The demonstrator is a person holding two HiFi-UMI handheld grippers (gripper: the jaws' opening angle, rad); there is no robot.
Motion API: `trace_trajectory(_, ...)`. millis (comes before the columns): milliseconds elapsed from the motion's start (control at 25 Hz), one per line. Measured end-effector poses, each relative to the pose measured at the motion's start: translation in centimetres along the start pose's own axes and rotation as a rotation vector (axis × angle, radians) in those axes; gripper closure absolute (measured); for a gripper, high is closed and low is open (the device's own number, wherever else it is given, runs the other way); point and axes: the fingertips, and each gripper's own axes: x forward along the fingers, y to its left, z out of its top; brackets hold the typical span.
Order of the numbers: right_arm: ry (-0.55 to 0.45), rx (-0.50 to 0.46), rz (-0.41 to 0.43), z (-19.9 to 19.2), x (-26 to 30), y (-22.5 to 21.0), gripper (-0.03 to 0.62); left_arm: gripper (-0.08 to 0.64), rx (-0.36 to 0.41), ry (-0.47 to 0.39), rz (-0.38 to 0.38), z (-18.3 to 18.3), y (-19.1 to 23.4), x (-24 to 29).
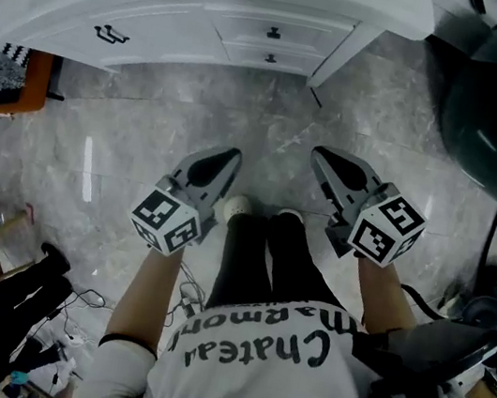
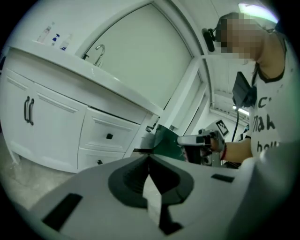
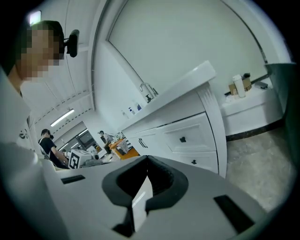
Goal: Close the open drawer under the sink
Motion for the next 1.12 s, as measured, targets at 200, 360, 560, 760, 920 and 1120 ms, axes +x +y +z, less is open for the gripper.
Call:
trace_trajectory(200, -0.034, -0.054, -0.014, 6.2, -4.6, 3.6, 0.581, 0.550, 0.019, -0.029, 0.006, 5.6, -6.0, -4.9)
trace_trajectory(360, -0.112, -0.130, 0.017, 11.0, -7.4, 6.4, 0.581, 0.551, 0.101, -0.130, 0.009, 11.7, -10.4, -6.5)
trace_trajectory(560, -0.180, -0.229, 0.065, 16.3, -11.0, 10.8, 0.581, 0.551, 0.181, -0.229, -0.011, 18.5, -16.7, -8.5)
trace_trajectory(760, -0.198, -0.289, 0.085, 18.2, -14.2, 13.5, 0.581, 0.551, 0.228, -0.270, -0.014, 20.8, -21.5, -9.8)
trace_trajectory(920, -0.190, -0.308, 0.090, 18.7, -16.3, 13.8, 0.581, 0.551, 0.249, -0.321, 0.025, 22.2, -23.4, -10.7)
trace_trajectory(1120, -0.200, -0.344, 0.107, 19.2, -18.1, 14.5, 0.581, 0.551, 0.258, -0.351, 0.060, 22.4, -25.0, -11.8)
